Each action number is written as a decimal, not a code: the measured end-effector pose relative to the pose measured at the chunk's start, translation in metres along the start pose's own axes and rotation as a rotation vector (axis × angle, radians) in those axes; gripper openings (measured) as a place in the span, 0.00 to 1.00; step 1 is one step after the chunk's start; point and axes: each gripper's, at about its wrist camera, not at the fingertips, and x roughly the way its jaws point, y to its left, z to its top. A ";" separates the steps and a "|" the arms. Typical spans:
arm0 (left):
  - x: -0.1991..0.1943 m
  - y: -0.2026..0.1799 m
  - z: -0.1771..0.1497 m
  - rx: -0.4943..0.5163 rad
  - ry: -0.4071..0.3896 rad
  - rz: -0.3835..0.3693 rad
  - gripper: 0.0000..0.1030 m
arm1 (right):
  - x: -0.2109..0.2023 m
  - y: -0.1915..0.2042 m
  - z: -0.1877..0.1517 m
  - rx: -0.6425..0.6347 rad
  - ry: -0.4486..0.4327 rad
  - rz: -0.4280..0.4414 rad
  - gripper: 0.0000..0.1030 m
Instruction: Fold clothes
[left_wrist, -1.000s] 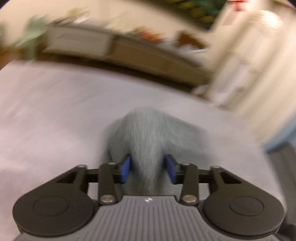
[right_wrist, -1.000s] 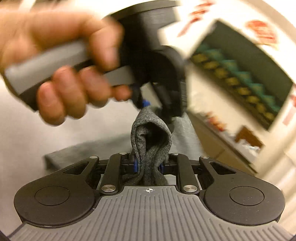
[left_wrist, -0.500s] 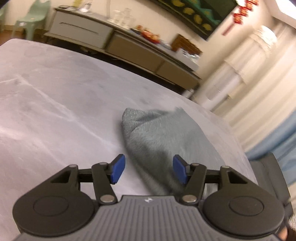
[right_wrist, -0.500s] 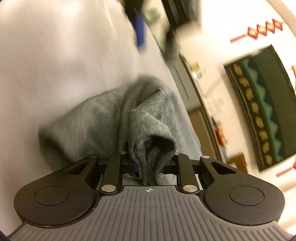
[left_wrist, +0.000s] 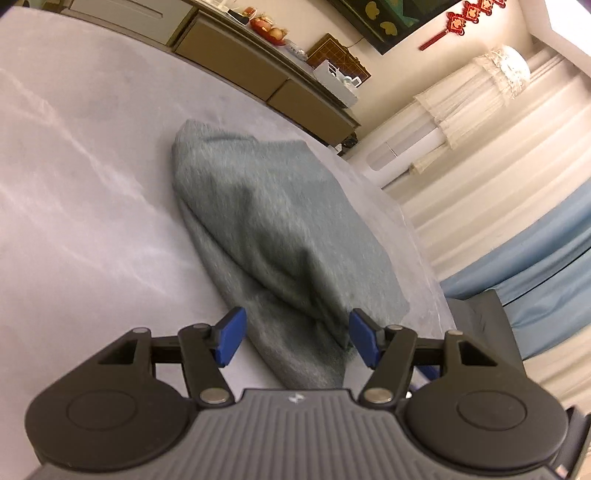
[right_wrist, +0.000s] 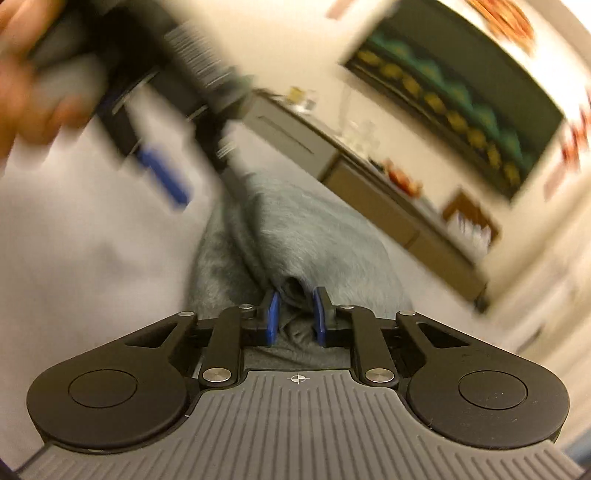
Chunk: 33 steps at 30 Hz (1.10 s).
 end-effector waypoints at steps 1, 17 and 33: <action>0.002 0.000 -0.002 -0.005 -0.003 0.001 0.61 | -0.001 -0.004 -0.002 0.023 0.000 0.004 0.45; 0.006 -0.008 0.028 -0.036 -0.090 -0.072 0.65 | -0.008 0.009 0.001 -0.052 -0.098 0.215 0.00; 0.032 0.019 0.067 -0.119 -0.149 0.037 0.66 | 0.038 -0.059 0.013 0.306 -0.029 0.139 0.11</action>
